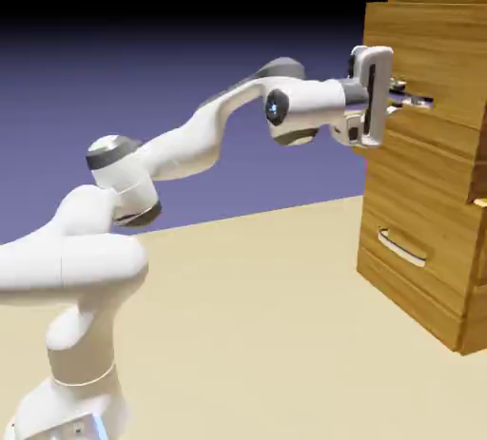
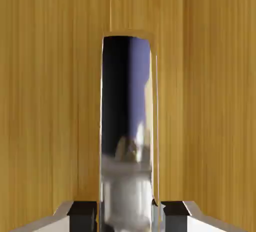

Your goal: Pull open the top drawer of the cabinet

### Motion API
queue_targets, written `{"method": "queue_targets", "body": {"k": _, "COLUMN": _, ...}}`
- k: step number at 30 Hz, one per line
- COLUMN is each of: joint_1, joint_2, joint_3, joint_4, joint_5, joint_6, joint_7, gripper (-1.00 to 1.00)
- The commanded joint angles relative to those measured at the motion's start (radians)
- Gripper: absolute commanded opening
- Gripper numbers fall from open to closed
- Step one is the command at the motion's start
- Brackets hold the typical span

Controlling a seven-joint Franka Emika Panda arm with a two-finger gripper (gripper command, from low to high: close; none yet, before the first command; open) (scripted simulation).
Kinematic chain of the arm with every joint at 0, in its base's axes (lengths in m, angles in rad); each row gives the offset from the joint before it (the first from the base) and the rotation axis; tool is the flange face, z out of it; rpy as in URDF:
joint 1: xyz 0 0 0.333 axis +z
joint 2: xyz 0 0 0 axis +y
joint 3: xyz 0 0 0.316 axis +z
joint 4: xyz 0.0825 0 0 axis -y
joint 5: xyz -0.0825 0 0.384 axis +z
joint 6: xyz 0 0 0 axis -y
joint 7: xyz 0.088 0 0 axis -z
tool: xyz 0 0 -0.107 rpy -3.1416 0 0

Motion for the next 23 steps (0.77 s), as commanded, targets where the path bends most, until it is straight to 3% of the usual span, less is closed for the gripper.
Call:
{"method": "queue_targets", "body": {"k": 1, "joint_1": 0.028, "joint_2": 0.004, "joint_3": -0.006, "joint_4": -0.036, "joint_5": -0.008, "joint_6": -0.01, "joint_7": -0.003, "gripper": -1.0}}
{"method": "queue_targets", "body": {"k": 19, "joint_1": 0.597, "joint_2": 0.169, "joint_3": -0.202, "joint_4": -0.647, "joint_5": -0.303, "joint_6": -0.073, "joint_7": 0.026, "gripper": -1.0}}
{"method": "queue_targets", "body": {"k": 20, "joint_1": 0.597, "joint_2": 0.169, "joint_3": -0.202, "joint_4": -0.647, "joint_5": -0.303, "joint_6": -0.073, "joint_7": 0.026, "gripper": 1.0}}
{"method": "queue_targets", "body": {"k": 23, "joint_1": 0.67, "joint_2": 0.171, "joint_3": -0.226, "joint_4": -0.684, "joint_5": -0.356, "joint_6": -0.04, "joint_7": 0.03, "gripper": 1.0}}
